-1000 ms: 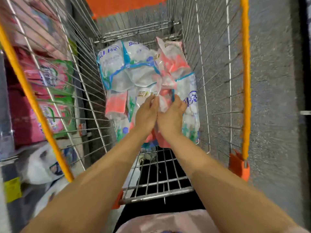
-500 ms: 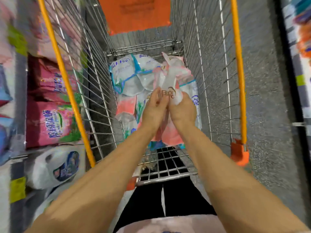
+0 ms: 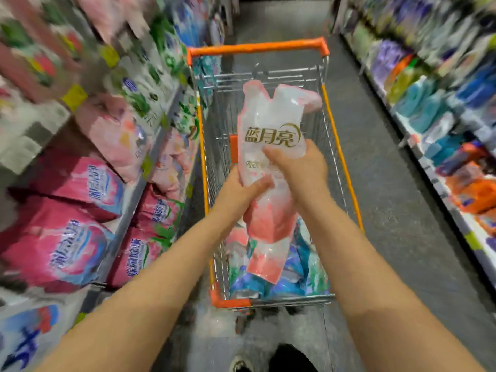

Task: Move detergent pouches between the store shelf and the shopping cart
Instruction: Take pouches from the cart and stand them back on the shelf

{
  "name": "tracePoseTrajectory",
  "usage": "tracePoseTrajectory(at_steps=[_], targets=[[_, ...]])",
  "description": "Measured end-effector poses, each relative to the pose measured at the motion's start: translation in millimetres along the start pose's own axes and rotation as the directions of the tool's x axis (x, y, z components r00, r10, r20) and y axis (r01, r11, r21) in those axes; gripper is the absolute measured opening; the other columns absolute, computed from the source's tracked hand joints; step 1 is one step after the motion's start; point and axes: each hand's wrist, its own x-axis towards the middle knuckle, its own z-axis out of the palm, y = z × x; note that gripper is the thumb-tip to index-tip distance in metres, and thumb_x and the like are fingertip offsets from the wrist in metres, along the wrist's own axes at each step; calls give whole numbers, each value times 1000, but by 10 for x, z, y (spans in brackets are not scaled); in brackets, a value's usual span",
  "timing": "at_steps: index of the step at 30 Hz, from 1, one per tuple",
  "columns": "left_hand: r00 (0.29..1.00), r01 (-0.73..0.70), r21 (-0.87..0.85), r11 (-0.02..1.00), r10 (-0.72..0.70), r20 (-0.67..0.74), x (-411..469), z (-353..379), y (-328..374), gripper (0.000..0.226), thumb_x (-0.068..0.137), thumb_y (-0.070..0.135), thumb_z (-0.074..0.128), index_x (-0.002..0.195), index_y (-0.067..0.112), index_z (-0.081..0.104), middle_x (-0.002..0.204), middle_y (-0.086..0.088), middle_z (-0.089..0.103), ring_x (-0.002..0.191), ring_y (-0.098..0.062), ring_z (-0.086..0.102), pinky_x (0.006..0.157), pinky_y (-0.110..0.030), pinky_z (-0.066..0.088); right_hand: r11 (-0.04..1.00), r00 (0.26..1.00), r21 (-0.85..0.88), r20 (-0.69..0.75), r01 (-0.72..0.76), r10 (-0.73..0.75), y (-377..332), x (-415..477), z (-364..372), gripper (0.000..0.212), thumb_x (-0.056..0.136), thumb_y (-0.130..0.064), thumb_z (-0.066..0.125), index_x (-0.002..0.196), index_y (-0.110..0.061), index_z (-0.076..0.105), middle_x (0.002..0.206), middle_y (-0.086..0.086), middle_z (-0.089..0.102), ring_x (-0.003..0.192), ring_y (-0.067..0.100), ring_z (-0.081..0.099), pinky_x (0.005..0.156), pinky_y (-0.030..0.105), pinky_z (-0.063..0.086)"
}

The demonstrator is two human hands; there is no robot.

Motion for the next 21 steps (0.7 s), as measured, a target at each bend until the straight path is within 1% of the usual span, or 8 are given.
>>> tracePoseTrajectory(at_steps=[2, 5, 8, 11, 13, 15, 18, 21], targets=[[992, -76, 6, 997, 77, -104, -159, -73, 337, 73, 57, 45, 76, 119, 14, 55, 111, -4, 68, 99, -17, 66, 84, -32, 53, 997, 996, 23, 58, 71, -72, -347, -148, 27, 58, 58, -46, 78, 106, -15, 65, 99, 1, 72, 93, 19, 69, 88, 45, 54], [952, -202, 6, 979, 198, -234, -486, -155, 807, 41, 67, 27, 76, 104, 19, 61, 98, 1, 70, 87, -9, 68, 77, -27, 56, 987, 979, 62, 136, 145, -152, -859, -415, 36, 68, 58, -70, 61, 102, -19, 62, 101, -1, 69, 96, 19, 66, 91, 45, 51], [861, -309, 80, 948, 314, -400, -926, -181, 1255, 43, 56, 34, 77, 95, 23, 61, 93, 4, 70, 85, -11, 67, 74, -28, 55, 964, 945, 163, 219, 209, -241, -1287, -687, 1, 40, 86, -56, 54, 99, -18, 58, 103, 1, 65, 99, 20, 62, 95, 42, 48], [731, -350, 166, 922, 380, -566, -1441, -221, 1573, 31, 60, 33, 78, 86, 26, 61, 83, 11, 69, 74, -2, 64, 68, -25, 51, 917, 887, 309, 304, 252, -347, -1643, -1015, -54, 32, 83, -43, 64, 93, -12, 63, 93, 5, 64, 81, 16, 61, 81, 26, 50], [646, -317, 259, 912, 408, -645, -1833, -242, 1714, 38, 55, 45, 75, 86, 28, 62, 86, 9, 70, 78, -6, 65, 68, -27, 49, 878, 820, 421, 405, 225, -405, -1845, -1235, -91, 25, 77, -31, 70, 89, -11, 62, 84, 7, 62, 74, 17, 58, 72, 30, 49], [566, -321, 304, 897, 439, -698, -2237, -268, 1826, 33, 60, 42, 79, 85, 30, 62, 83, 12, 71, 78, -5, 66, 68, -26, 50, 868, 709, 480, 568, 126, -417, -2023, -1500, -96, 17, 80, -19, 69, 89, -8, 60, 84, 9, 62, 73, 19, 60, 69, 31, 50], [434, -310, 381, 871, 486, -758, -2891, -334, 2045, 23, 68, 27, 80, 82, 31, 61, 74, 21, 69, 72, 5, 65, 64, -16, 51, 865, 542, 499, 741, -48, -397, -2246, -2012, 8, 30, 82, -22, 69, 102, -3, 58, 101, 14, 67, 87, 24, 66, 78, 35, 54], [274, -286, 466, 837, 538, -797, -3600, -501, 2318, 28, 65, 34, 82, 85, 30, 62, 85, 9, 71, 82, -9, 67, 72, -29, 54, 870, 377, 484, 826, -96, -418, -2413, -2724, 174, 40, 85, -26, 66, 116, -2, 59, 110, 15, 68, 98, 28, 67, 90, 43, 53]])
